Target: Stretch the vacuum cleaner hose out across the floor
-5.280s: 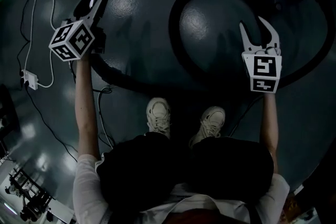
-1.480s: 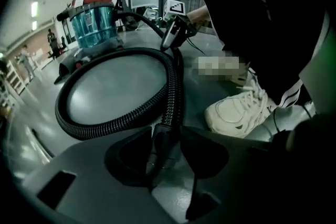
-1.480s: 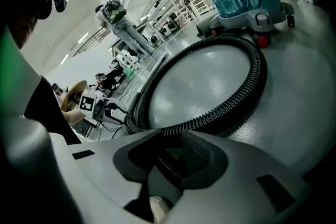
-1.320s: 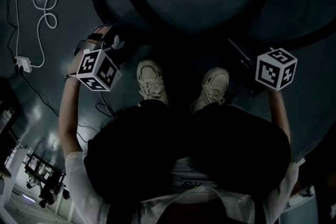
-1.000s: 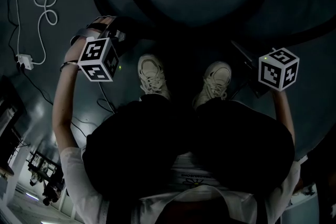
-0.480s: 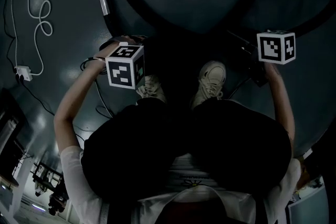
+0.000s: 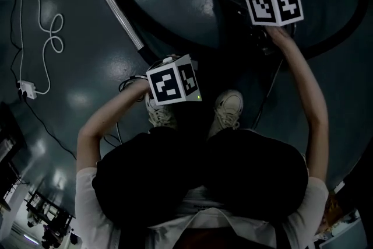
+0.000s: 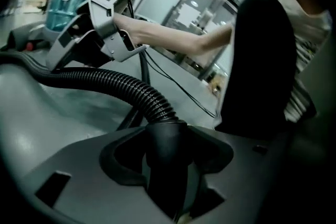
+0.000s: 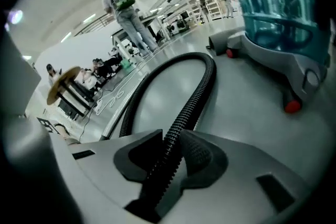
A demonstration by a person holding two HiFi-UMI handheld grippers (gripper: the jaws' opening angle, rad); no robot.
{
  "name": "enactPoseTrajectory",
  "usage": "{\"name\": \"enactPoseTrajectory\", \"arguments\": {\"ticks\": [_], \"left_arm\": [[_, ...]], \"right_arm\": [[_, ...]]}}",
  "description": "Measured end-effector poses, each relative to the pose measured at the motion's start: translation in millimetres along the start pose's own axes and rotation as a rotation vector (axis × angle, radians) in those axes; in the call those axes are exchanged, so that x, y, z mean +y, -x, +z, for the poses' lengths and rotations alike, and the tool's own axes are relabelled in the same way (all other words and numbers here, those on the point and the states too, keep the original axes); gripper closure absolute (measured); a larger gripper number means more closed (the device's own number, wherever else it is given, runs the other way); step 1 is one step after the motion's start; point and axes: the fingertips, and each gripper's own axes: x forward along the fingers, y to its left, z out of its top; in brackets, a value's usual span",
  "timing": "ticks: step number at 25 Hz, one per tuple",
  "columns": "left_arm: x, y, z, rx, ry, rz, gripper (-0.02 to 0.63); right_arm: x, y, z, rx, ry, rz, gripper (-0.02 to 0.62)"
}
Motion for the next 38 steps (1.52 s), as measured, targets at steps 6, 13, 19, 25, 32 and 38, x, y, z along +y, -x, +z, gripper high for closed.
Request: {"name": "enactPoseTrajectory", "arguments": {"ticks": [6,13,19,25,32,38], "left_arm": [[102,-4,30,-0.137,0.407,0.235,0.368],[198,44,63,-0.411,0.693,0.228,0.368],[196,68,78,-0.512,0.649,0.141,0.368],[148,193,175,-0.831,0.585,-0.084,0.376],[-50,465,377,-1.163,0.443,-0.165,0.374],[-215,615,517,-1.339,0.397,-0.125,0.374]], "right_arm": [[0,-62,83,-0.104,0.274,-0.161,0.499],[-14,14,126,-0.510,-0.051,-0.017,0.499],[-24,58,20,-0.518,-0.508,0.212,0.499],[32,103,59,-0.492,-0.542,0.294,0.499],[214,326,193,-0.532,-0.500,0.331,0.499],[380,545,283,-0.574,-0.341,0.266,0.499]]}}
